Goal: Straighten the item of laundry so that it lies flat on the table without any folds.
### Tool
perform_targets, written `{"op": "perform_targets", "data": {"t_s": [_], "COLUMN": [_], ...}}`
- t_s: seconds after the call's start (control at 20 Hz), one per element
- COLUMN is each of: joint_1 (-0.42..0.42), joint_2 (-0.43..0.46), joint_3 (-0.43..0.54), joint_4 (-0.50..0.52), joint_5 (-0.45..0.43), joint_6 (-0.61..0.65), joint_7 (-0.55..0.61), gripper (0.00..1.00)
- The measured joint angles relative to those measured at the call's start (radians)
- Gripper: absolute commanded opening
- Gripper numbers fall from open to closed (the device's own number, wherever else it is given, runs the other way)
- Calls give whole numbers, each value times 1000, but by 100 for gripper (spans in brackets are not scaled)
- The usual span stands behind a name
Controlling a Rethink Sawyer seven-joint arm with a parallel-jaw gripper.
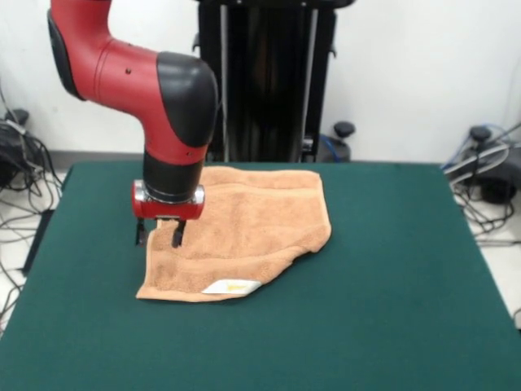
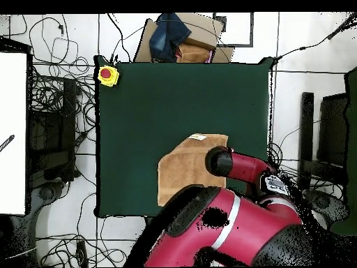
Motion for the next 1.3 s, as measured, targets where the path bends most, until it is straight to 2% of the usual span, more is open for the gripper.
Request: {"op": "perform_targets", "data": {"t_s": [0.2, 0.55, 0.8, 1.3], "joint_1": [17, 69, 89, 93], "joint_2": [1, 2, 3, 3], "joint_3": [3, 45, 72, 89], "joint_4": [0, 0, 0, 0], "joint_5": [50, 187, 246, 265], "joint_6": [0, 0, 0, 0], "joint_7": [0, 0, 0, 0], "gripper": [100, 100, 100, 100]}}
